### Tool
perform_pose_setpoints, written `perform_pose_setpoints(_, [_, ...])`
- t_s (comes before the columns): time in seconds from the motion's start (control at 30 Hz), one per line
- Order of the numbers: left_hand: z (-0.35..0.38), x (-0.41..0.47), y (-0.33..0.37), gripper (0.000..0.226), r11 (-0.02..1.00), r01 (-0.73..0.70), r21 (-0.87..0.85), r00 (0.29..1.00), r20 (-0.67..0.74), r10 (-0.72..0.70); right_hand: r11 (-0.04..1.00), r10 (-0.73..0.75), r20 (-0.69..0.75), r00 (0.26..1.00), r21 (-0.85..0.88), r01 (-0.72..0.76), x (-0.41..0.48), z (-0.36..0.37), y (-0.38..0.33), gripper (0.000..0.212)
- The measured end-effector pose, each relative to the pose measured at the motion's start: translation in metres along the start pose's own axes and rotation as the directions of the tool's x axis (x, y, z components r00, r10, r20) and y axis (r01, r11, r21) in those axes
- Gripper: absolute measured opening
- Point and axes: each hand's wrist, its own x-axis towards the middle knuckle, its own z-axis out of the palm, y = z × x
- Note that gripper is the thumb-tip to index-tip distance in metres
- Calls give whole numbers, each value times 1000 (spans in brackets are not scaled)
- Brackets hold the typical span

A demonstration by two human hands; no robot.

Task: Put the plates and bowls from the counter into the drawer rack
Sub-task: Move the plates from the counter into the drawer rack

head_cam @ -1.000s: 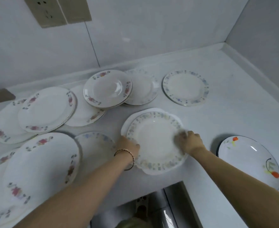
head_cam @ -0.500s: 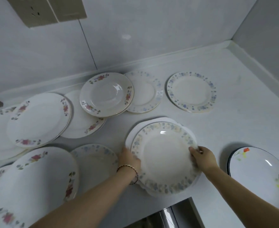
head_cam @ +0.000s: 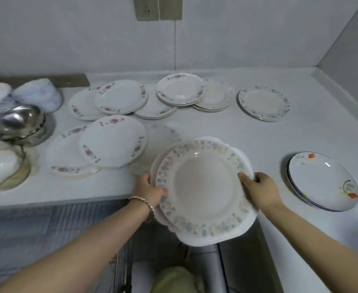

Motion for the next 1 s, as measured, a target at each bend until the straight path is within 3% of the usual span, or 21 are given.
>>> perform_pose_setpoints(0.1, [-42,-44,-43,25,1000,24,-2,998,-56,-24,1000,-12,109,994,3,11,-56,25,5,34])
perform_pose_setpoints(0.27, [-117,-88,-108,19,975,223,11,974,-46,-222,998,68,337,939,-39,-59,-134,83,5,30])
perform_pose_setpoints(0.5, [-211,-79,-205,38,919,391,43,915,-129,-383,982,176,534,827,-153,-110,-190,206,2,23])
perform_pose_setpoints(0.77, [-304,24,-291,31,902,410,138,909,-142,-391,937,331,491,806,-268,-222,-191,379,-24,20])
perform_pose_setpoints(0.87, [-321,76,-317,24,904,385,186,920,-156,-360,937,340,453,824,-235,-258,-180,435,-22,17])
perform_pose_setpoints(1.0, [-326,141,-349,26,899,384,208,918,-185,-350,938,330,422,844,-247,-244,-155,495,-18,30])
